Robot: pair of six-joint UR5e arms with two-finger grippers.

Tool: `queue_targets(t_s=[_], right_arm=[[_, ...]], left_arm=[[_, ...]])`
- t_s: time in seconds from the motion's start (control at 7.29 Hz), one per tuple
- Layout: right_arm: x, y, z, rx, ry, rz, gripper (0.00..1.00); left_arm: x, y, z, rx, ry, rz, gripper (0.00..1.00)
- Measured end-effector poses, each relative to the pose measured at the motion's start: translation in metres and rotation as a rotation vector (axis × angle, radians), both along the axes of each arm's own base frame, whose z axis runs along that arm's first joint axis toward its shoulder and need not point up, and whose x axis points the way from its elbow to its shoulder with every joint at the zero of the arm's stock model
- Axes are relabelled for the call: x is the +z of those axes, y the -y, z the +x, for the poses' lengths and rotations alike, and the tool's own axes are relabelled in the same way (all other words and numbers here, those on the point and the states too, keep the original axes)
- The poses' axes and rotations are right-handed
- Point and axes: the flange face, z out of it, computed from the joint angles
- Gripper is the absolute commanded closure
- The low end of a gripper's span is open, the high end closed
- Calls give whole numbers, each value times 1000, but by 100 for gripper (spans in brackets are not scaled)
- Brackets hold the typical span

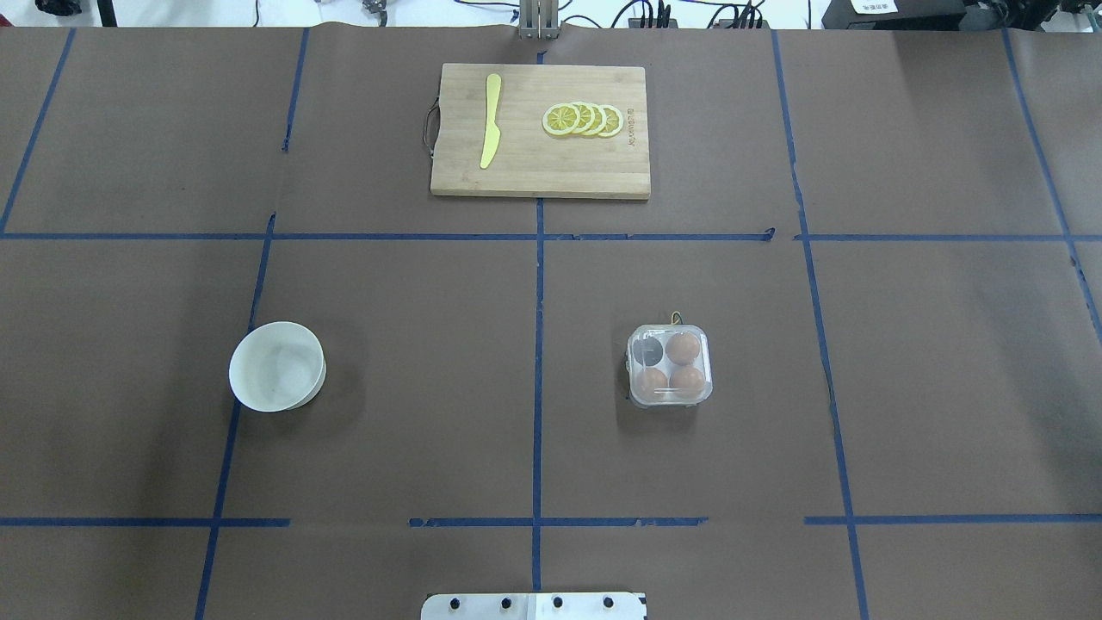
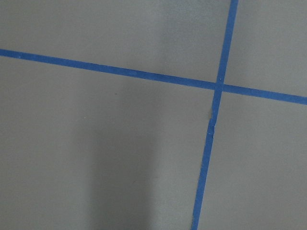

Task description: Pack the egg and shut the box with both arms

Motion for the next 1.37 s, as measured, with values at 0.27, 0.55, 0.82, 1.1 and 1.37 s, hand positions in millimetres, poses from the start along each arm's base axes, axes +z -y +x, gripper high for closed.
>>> queue_targets(t_s=[0.27,0.55,0.82,1.1,1.37], right_arm=[[3,-1,0,0,2,-7,0],[6,-2,0,0,2,-14,0],[7,-3,0,0,3,-16,0],[8,-3,0,-1,4,-17,0],[7,-3,0,-1,8,-16,0]], left_arm=[[-3,2,1,-4,-6,-1,0],[-12,5,9,-54,-16,-46,0],[-19,5,20,-70,-17,-73,0],[-25,4,28,-60,17,-103,0],[-33,0,26,-55,116,-106,0]])
